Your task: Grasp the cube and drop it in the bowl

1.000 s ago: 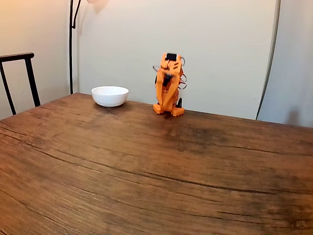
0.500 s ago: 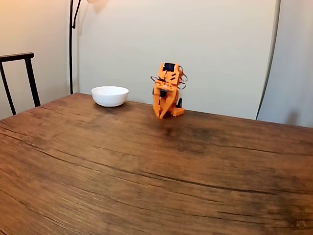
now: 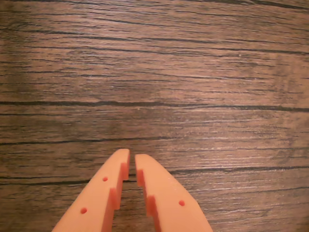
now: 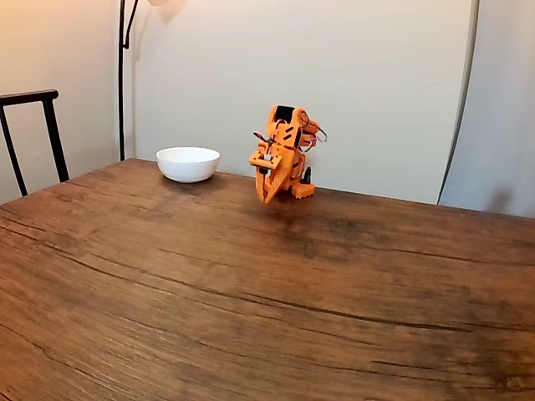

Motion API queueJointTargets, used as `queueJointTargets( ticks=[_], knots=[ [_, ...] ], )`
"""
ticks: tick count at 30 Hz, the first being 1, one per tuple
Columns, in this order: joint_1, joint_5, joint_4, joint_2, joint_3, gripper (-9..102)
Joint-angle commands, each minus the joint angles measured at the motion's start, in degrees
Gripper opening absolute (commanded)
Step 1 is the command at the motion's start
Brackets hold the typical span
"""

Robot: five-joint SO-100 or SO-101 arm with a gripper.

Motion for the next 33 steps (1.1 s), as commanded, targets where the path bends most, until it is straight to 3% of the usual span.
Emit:
queueJointTargets(
  ticks=[1, 33],
  knots=[
    [0.5, 0.0, 3.3, -0.6, -0.1, 0],
    [0.5, 0.6, 3.3, -0.6, -0.1, 0]
  ],
)
